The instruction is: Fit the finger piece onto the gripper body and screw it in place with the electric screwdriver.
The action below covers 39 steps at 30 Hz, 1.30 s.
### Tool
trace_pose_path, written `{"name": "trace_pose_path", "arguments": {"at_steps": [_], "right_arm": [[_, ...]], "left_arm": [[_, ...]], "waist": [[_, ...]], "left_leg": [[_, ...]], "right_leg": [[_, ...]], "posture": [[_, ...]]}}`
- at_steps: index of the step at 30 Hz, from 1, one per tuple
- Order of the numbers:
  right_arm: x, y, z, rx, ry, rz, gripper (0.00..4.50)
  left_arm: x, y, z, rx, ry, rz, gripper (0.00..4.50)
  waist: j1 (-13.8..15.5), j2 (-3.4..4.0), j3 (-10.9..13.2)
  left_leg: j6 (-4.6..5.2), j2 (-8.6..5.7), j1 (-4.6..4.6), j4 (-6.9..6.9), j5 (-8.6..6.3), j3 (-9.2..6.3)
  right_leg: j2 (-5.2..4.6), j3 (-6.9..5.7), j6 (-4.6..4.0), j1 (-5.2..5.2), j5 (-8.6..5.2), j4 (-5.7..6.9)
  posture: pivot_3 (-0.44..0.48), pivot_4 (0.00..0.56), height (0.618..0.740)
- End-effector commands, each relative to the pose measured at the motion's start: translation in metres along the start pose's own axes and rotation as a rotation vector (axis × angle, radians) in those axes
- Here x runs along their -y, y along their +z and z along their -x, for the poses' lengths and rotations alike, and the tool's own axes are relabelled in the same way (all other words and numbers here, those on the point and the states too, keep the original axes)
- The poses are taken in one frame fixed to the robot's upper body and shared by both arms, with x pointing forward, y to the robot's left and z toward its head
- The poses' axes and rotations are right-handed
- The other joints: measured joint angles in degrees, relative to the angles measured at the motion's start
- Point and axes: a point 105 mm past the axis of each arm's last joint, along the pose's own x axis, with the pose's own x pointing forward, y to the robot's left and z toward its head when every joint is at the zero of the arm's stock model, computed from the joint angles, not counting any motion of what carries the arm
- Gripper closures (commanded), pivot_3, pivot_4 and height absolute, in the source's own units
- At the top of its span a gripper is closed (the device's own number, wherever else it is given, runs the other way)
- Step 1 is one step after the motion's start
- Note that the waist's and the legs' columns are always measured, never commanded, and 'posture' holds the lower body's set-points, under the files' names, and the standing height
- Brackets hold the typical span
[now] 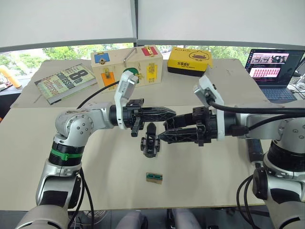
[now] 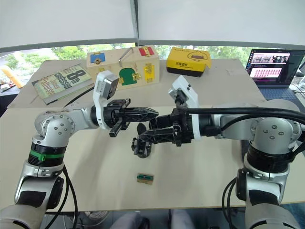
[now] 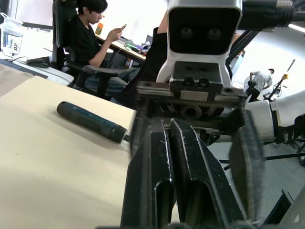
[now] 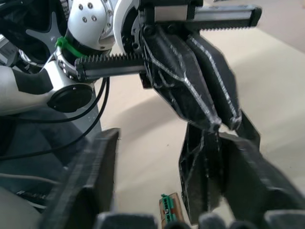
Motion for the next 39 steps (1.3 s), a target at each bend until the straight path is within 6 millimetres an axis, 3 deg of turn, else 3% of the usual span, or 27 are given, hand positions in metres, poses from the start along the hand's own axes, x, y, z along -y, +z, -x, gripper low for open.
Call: {"name": "trace_pose_path", "arguments": {"at_steps": [1,5,11,15,18,21,22,26,32,36,39], "right_arm": [[-0.004,-0.001,0.002,-0.008,0.019,-0.002,2.91],[-0.007,-0.005,0.003,-0.029,0.032,-0.011,4.14],[-0.014,-0.008,0.005,-0.04,0.06,-0.008,4.13],[-0.013,0.0,0.008,0.027,0.04,0.008,4.13],[-0.011,0.003,0.013,0.069,0.007,0.028,4.13],[-0.011,0.002,0.019,0.112,-0.033,0.096,4.13],[-0.01,-0.003,0.021,0.098,-0.048,0.108,4.13],[-0.01,-0.014,0.022,0.119,-0.058,0.191,4.13],[-0.007,-0.024,0.016,0.182,-0.054,0.354,4.13],[-0.005,-0.028,0.011,0.241,-0.025,0.396,4.13],[-0.006,-0.034,0.006,0.257,0.008,0.448,4.13]], "left_arm": [[0.006,0.009,0.0,0.007,-0.008,-0.048,4.5],[0.005,0.01,0.001,0.008,-0.003,-0.048,4.5],[0.01,0.016,0.004,0.028,-0.033,-0.041,4.5],[0.023,0.03,0.011,0.064,-0.073,-0.035,3.1],[0.024,0.035,0.026,0.061,-0.035,-0.073,1.57],[0.021,0.029,0.047,-0.028,0.043,-0.142,0.2],[0.014,0.022,0.058,-0.085,0.102,-0.204,0.0],[-0.005,-0.015,0.105,-0.342,0.218,-0.442,0.0],[-0.017,-0.054,0.143,-0.436,0.263,-0.494,0.0],[-0.027,-0.089,0.145,-0.449,0.259,-0.465,0.0],[-0.037,-0.113,0.132,-0.417,0.254,-0.45,0.0]], "waist": [[0.0,0.0,0.0],[-0.1,0.0,0.0],[-0.1,0.0,0.0],[-0.1,0.0,0.0],[-0.3,0.0,0.0],[-0.4,0.0,0.0],[-0.5,0.0,0.0],[-0.4,0.02,0.0],[0.4,0.01,0.0],[0.8,0.01,0.0],[1.0,-0.01,0.0]], "left_leg": [[0.0,0.0,0.0,0.0,0.0,0.0],[0.0,0.01,0.0,0.0,0.0,0.01],[0.01,0.01,-0.03,0.01,0.0,0.01],[0.01,0.04,-0.06,0.01,0.0,-0.01],[0.01,0.02,-0.2,0.06,0.0,0.02],[0.01,0.02,-0.2,0.04,0.0,0.0],[0.01,0.02,-0.2,0.01,0.0,0.01],[0.01,0.02,-0.19,-0.02,0.0,0.07],[0.01,0.03,-0.23,0.06,0.0,0.05],[0.01,0.02,-0.22,0.05,0.0,0.07],[0.04,0.01,-0.28,0.15,-0.01,0.04]], "right_leg": [[0.0,0.0,0.0,0.0,0.0,0.0],[0.0,0.01,0.0,0.0,0.0,0.0],[0.0,0.01,0.0,0.0,0.0,-0.02],[0.01,0.01,0.0,-0.02,0.0,-0.01],[0.01,0.01,0.0,-0.16,0.0,0.02],[0.01,-0.03,0.0,-0.17,0.0,0.02],[0.02,-0.03,0.0,-0.18,0.0,0.0],[0.02,-0.02,0.0,-0.19,0.0,-0.02],[0.0,-0.04,-0.02,-0.15,0.03,-0.09],[0.0,-0.04,-0.01,-0.16,0.04,-0.06],[-0.01,-0.1,0.01,-0.17,0.06,-0.06]], "posture": [[0.0,0.15,0.74],[0.0,0.15,0.74],[0.0,0.15,0.74],[0.0,0.15,0.74],[0.0,0.15,0.74],[0.0,0.15,0.74],[0.0,0.15,0.74],[0.0,0.15,0.74],[0.0,0.15,0.74],[0.0,0.15,0.74],[0.0,0.15,0.74]]}}
